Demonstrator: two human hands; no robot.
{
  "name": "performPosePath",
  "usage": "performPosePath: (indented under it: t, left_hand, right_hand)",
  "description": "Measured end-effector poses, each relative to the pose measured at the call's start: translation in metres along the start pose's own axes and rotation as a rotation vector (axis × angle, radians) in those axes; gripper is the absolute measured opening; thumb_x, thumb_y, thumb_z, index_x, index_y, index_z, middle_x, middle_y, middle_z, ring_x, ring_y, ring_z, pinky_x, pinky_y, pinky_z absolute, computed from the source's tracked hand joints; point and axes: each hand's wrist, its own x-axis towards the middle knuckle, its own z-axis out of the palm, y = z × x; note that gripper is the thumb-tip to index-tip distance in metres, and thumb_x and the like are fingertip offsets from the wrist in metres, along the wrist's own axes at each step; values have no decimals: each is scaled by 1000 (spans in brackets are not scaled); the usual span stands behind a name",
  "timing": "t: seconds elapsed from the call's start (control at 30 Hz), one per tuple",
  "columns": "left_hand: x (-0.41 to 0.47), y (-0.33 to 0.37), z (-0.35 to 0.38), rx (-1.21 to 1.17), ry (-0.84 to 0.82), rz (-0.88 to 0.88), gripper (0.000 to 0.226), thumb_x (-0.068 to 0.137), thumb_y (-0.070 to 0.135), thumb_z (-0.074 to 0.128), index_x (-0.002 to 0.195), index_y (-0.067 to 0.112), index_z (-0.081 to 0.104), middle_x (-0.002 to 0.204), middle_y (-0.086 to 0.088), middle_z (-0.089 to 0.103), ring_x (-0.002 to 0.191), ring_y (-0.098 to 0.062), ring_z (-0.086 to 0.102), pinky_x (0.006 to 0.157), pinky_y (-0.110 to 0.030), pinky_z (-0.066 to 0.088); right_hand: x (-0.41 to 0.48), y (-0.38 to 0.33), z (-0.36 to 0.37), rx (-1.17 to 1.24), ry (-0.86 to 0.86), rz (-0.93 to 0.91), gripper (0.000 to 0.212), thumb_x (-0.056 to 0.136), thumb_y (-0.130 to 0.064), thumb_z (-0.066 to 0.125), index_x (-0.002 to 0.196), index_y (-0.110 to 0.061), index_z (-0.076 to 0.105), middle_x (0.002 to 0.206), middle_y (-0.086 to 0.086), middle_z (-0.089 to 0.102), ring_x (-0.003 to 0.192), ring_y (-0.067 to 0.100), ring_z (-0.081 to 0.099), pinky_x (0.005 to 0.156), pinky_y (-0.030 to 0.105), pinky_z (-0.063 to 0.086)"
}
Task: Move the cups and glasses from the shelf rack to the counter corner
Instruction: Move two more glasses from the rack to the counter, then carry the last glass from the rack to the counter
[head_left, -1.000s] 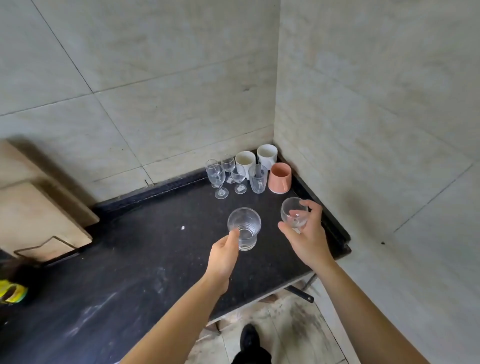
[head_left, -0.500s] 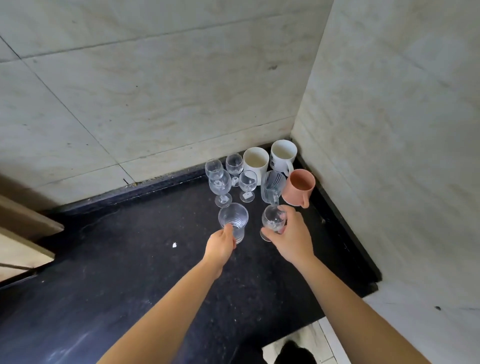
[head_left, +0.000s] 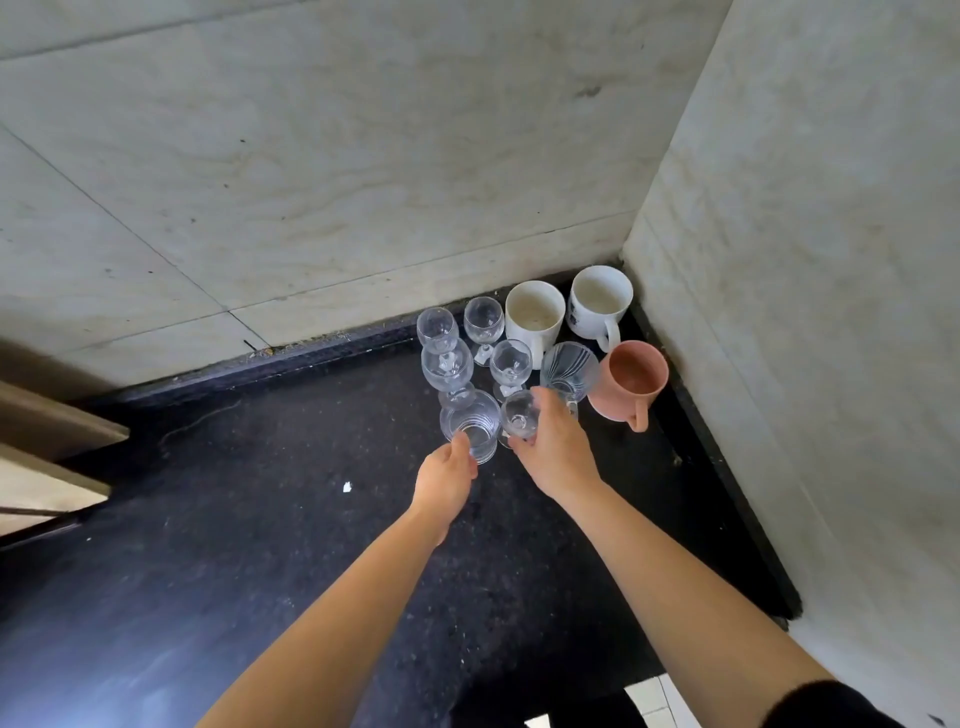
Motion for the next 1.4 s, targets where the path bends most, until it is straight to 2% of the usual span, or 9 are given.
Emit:
performPosePath:
  t: [0.27,0.37,0.47,0.6,0.73,0.8,0.93,1.2,1.4]
  left_hand:
    - [-4,3,-6,101,19,26,54,101,55,34,87,13,64,91,1,65,81,-9,57,66,-25,40]
    - [-14,11,-14,247,68,64,56,102,53,30,101,7,62,106,-12,63,98,-26,57,86,-41,48]
    - [-26,24,-31,416,177,179,41,104,44,26,97,13,52,114,-13,60,107,-35,49,97,-52,43]
    - [-55,57,-75,518,438,377,50,103,50,31,137,19,53,144,-9,51,130,-35,43,106,-50,39]
    - [-115,90,-130,735,821,631,56,103,45,42,151,18,40,160,-17,30,146,-38,29,111,-56,32]
    - [-153,94,-157,769,984,663,58,103,43,44,153,16,37,162,-20,25,148,-40,25,113,-57,29]
    - [-236,63,-200,752,1267,553,62,101,47,40,155,16,32,163,-21,22,149,-41,21,116,-58,26]
    - [-408,-83,-253,795,1564,125,68,100,52,35,157,17,27,165,-20,13,152,-38,11,119,-61,16]
    - [-548,-218,-272,723,1724,-58,70,99,51,40,159,19,22,167,-17,4,154,-36,5,119,-62,13]
  right_hand:
    - [-2,-3,-5,48,-51,6,79,88,-16,77,151,-11,31,153,12,44,137,29,50,108,45,48]
    - [-7,-5,-16,-18,-106,-18,79,90,-11,70,154,-15,24,158,10,36,136,31,49,105,47,49]
    - [-14,-12,-36,-107,-92,-68,70,93,-13,62,153,-17,28,155,10,39,121,32,61,94,45,54]
    - [-13,-44,-75,-204,71,-236,50,100,-21,54,148,-14,40,142,12,50,116,34,62,79,34,50]
    - [-8,-110,-115,-234,222,-539,48,104,-31,49,149,-13,47,156,20,39,139,39,43,109,51,40]
    - [-10,-146,-123,-218,330,-729,50,104,-35,52,149,-14,48,159,24,33,142,42,38,115,54,34]
    - [-31,-218,-101,-105,405,-1016,59,103,-43,50,154,-15,41,162,28,24,147,46,29,118,59,27]
    - [-179,-325,10,41,56,-1447,71,102,-51,44,162,-24,18,169,19,4,156,38,7,123,55,10]
    - [-346,-381,78,87,-94,-1659,70,101,-55,40,162,-29,16,170,16,1,156,37,4,124,53,6]
